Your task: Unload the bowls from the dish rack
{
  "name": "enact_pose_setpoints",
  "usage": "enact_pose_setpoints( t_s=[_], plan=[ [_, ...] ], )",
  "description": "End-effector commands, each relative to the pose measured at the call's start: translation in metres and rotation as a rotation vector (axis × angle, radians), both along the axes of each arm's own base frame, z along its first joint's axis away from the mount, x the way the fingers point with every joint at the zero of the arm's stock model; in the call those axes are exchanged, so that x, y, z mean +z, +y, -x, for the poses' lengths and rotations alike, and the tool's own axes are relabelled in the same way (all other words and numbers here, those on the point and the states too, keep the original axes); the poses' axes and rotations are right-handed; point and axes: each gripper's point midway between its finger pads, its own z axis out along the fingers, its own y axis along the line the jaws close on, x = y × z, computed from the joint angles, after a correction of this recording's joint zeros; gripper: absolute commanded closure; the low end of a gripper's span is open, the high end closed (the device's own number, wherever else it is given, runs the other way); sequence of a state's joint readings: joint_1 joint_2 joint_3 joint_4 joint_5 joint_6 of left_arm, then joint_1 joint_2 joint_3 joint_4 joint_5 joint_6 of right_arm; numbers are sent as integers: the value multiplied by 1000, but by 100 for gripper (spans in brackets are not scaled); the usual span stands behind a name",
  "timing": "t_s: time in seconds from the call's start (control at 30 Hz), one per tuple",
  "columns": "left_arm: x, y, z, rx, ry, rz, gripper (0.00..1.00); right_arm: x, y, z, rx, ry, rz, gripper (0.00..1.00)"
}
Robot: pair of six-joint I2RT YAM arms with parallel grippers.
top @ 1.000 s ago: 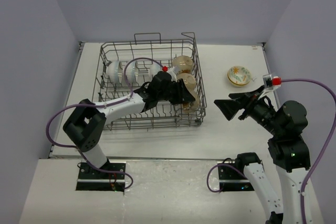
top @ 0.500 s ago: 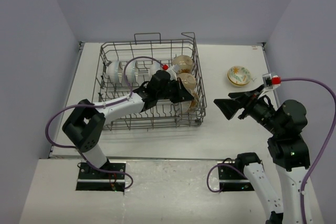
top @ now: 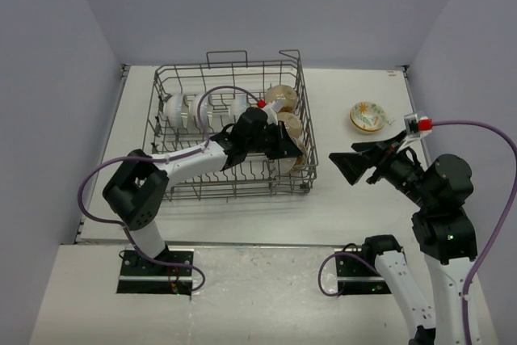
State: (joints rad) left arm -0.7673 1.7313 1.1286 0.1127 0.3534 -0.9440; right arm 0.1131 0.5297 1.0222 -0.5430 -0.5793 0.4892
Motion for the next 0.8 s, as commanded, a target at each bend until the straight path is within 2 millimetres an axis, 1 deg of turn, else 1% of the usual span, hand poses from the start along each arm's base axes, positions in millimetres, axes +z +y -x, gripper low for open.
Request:
enact_pose_setpoints(
  t_s=[0.0, 0.03, 0.1, 0.33, 0.43, 0.47, 0.5, 0.53, 0.57, 0.6, 0.67, 0.7, 0.77],
  plan=[
    [-12, 2, -4, -3, -6, -51, 92, 10, 3, 3, 25, -53, 8, 1],
    [-11, 1, -5, -4, -11, -49, 97, 10, 2, 4, 25, -53, 8, 1],
    [-10, 1, -5, -5, -14, -49, 100, 11, 3, 5, 26, -57, 8, 1],
    [-7, -2, -4, -25, -35, -49, 100, 11, 3, 6, 31, -59, 6, 1],
    [-8, 1, -6, -11, -48, -65, 100, 12, 3, 6, 28, -62, 6, 1],
    [-7, 1, -9, -1, -58, -79, 100, 12, 2, 7, 26, -62, 6, 1],
    [-9, 2, -10, 4, -58, -99, 100, 12, 3, 7, 28, -64, 6, 1],
    [-23, 8, -6, 5, -18, -158, 100, 12, 2, 7, 28, -64, 6, 1],
    [-25, 8, -8, 11, -24, -178, 90, 11, 2, 7, 28, -63, 6, 1],
    [-27, 9, -9, 25, -29, -195, 74, 11, 2, 7, 26, -62, 6, 1],
    [-32, 10, -9, 30, -23, -206, 73, 11, 2, 7, 26, -66, 6, 1],
    [-34, 9, -9, 32, -22, -213, 70, 11, 2, 7, 26, -64, 6, 1],
    [-42, 10, -10, 32, -12, -230, 70, 11, 2, 7, 25, -64, 6, 1]
  ],
)
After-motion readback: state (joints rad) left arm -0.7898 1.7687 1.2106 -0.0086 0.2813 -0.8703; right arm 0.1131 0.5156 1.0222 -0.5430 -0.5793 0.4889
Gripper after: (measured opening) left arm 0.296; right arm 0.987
